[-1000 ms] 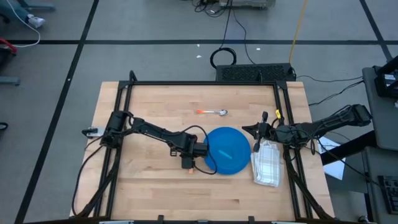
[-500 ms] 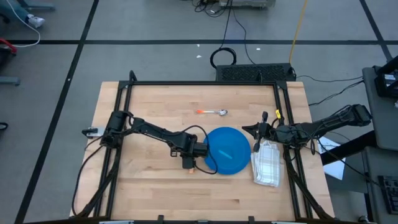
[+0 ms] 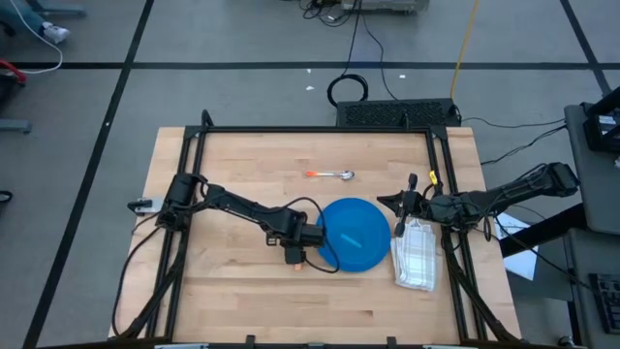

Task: Set table place
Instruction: Put the light orange fork to the left of the blue plate, then put the orange spoon into the blue bowl

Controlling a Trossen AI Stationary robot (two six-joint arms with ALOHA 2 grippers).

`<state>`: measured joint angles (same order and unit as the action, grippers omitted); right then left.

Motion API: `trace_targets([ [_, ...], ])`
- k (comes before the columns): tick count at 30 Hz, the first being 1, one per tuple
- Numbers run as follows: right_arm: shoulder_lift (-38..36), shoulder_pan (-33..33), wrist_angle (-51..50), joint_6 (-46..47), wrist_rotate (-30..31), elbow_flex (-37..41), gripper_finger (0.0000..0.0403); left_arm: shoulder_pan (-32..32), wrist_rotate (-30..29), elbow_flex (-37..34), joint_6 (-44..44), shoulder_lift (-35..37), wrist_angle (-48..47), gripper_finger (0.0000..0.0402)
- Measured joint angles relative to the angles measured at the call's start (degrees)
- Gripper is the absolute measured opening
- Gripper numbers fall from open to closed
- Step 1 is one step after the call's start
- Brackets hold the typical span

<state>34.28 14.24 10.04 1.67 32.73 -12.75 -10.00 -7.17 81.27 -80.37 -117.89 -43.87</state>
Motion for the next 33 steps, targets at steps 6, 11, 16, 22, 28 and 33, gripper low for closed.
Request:
trace_targets([
  [6, 0.02, 0.0, 0.0, 0.0, 0.0, 0.0, 0.0, -0.67, -0.54, 3.21, 3.02, 0.02, -4.37, 0.015],
  [11, 0.0, -0.01, 0.03, 0.01, 0.0, 0.0, 0.0, -1.93, -4.48, 7.46, 5.54, 0.06, -9.67, 0.015],
  [16, 0.0, 0.0, 0.02, 0.02, 0.0, 0.0, 0.0, -3.99, -6.28, 13.53, 12.91, 0.53, -14.64, 0.015],
  [22, 0.0, 0.0, 0.02, 0.63, -0.87, 0.0, 0.0, -5.0, -9.16, 15.61, 26.65, 6.7, -14.8, 0.0117],
  [28, 0.02, 0.02, 0.01, 0.66, -4.48, 0.0, 0.0, -2.95, -9.08, 15.32, 43.18, 16.52, -15.81, 0.0011],
  [33, 0.0, 0.02, 0.02, 0.8, -4.5, 0.02, 0.0, -2.4, -9.71, 6.61, 51.55, 26.39, -4.9, 0.0004],
])
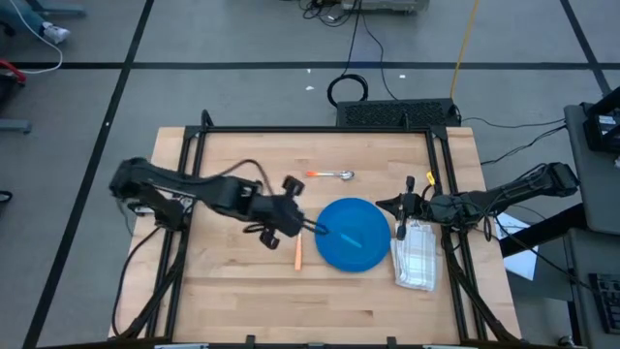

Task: Set table place
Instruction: Put the orange spoon into the blue bowl

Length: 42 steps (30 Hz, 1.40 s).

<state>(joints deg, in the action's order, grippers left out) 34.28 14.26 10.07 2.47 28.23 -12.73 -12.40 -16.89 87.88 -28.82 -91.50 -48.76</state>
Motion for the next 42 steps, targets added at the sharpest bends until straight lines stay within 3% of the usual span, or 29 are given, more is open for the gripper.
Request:
trace_targets([
  [3, 0.02, 0.0, 0.0, 0.08, 0.0, 0.0, 0.0, 0.46, -0.1, -11.06, 2.5, 6.64, 13.59, 0.0004],
  [9, 0.0, 0.0, 0.02, 0.08, 0.0, -0.01, 0.0, 2.22, -5.71, -33.86, 8.97, 15.24, 45.18, 0.0002],
  [18, 0.02, 0.0, 0.21, 0.08, -0.02, 0.0, 0.0, 5.82, -7.14, -52.88, 10.9, 15.71, 84.61, 0.0001],
  [24, 0.02, 0.0, -0.02, -0.14, -0.02, 0.0, 0.0, 8.85, -6.74, -59.43, 20.77, 15.92, 89.85, 0.0001],
  [27, 0.02, 0.0, -0.07, -0.36, -0.02, 0.0, 0.0, 9.79, -2.0, -61.38, 24.89, 15.93, 89.88, 0.0001],
  [36, 0.02, -0.02, 0.73, -0.51, -0.01, 0.0, 0.0, 11.99, 4.77, -66.82, 30.14, 15.95, 101.99, 0.0001],
  [42, 0.02, -0.02, 1.29, -0.17, -0.02, 0.0, 0.0, 13.6, 4.8, -69.43, 32.04, 15.93, 103.07, 0.0001],
])
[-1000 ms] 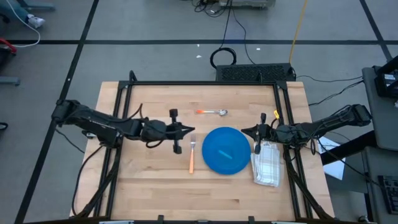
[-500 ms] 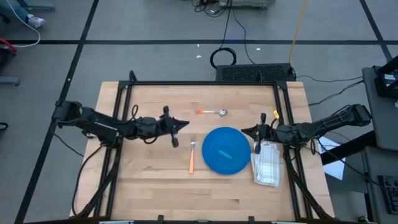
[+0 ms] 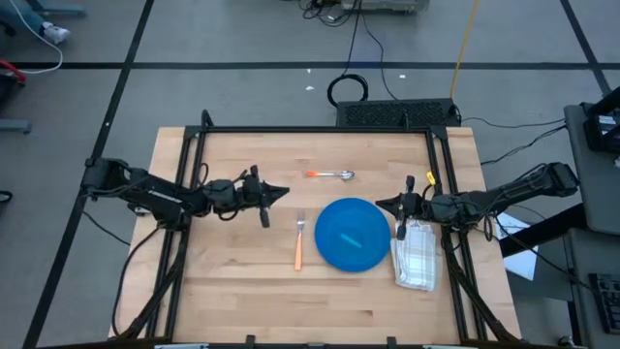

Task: Set table place
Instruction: Put the orange spoon into the blue bowl

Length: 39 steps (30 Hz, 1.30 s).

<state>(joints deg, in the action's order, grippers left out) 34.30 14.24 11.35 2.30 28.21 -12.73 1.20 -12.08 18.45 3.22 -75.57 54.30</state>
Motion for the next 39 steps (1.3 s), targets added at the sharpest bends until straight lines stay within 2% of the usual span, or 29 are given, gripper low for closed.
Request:
trace_targets([
  [15, 0.0, 0.0, -0.45, -0.11, 0.0, 0.0, 0.0, 0.34, -0.4, -0.1, -1.64, 0.0, -1.22, 0.0003],
  [25, 0.0, 0.0, -1.31, -2.09, 0.0, 0.0, 0.0, 0.34, -0.43, -0.1, -5.22, 0.0, -6.79, 0.0007],
  [32, 0.0, -0.39, 8.07, -8.7, 1.47, 0.04, 0.0, 0.34, -0.52, -0.1, -18.06, 0.0, 0.62, 0.0022],
  [35, -0.04, -1.39, 11.09, -7.72, 3.79, 0.04, 0.0, 0.34, -0.71, -0.08, -18.04, 0.0, 3.19, 0.0023],
  [39, 0.28, -3.21, 9.84, -5.74, 6.5, 0.04, 0.0002, 0.34, -1.52, -0.08, -17.11, 0.0, 1.44, 0.0023],
])
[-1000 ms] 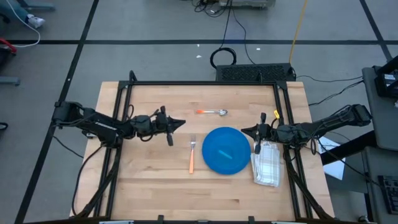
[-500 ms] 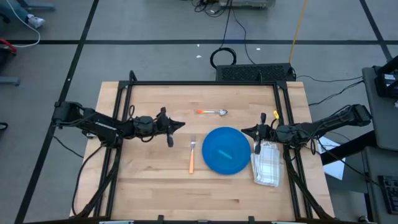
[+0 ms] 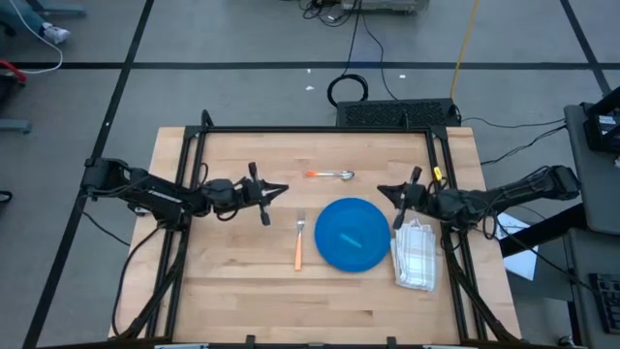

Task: Set table place
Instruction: Put the orange spoon into the blue bowl

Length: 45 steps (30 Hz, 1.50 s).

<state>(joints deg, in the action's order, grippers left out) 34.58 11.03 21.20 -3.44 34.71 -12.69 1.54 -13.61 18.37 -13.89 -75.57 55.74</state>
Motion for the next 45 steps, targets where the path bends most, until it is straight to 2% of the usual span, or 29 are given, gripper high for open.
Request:
trace_targets([
  [4, 2.29, -3.0, -2.86, 4.69, -0.22, 0.0, 0.003, 0.0, 0.02, 0.0, 3.1, 0.0, -4.81, 0.0023],
  [8, 5.65, -8.37, 1.13, 6.36, -0.64, -0.02, 0.0079, 0.0, -0.36, 0.0, 2.4, 0.0, -5.13, 0.0024],
  [11, 7.69, -12.75, 1.69, 8.18, -4.75, -0.04, 0.0118, 0.0, -0.39, 0.0, 2.88, 0.0, -5.13, 0.0024],
  [15, 10.3, -18.86, 0.36, 10.46, -14.35, -2.3, 0.0158, 0.0, -0.39, 0.0, 2.27, 0.0, -5.48, 0.0024],
  [18, 13.0, -22.79, -4.91, 11.54, -21.15, -6.44, 0.0173, 0.07, -0.39, 0.0, 2.34, 0.0, -5.48, 0.0024],
  [25, 23.76, -30.29, -20.75, 9.98, -30.39, -19.93, 0.0178, 0.66, -0.12, 0.0, 2.61, 0.0, -5.66, 0.0024],
  [30, 32.81, -32.86, -27.05, 6.02, -33.92, -28.6, 0.0181, 1.38, 0.05, 0.0, 3.07, 0.0, -8.19, 0.0024],
  [36, 43.87, -35.37, -32.94, 0.44, -41.97, -38.48, 0.0203, 2.08, 0.07, 0.0, 3.56, 0.0, -11.43, 0.0024],
  [45, 59.01, -35.46, -45.7, -14.19, -42.37, -53.21, 0.0279, 2.05, 0.13, 0.0, 3.69, 0.0, -13.05, 0.0024],
])
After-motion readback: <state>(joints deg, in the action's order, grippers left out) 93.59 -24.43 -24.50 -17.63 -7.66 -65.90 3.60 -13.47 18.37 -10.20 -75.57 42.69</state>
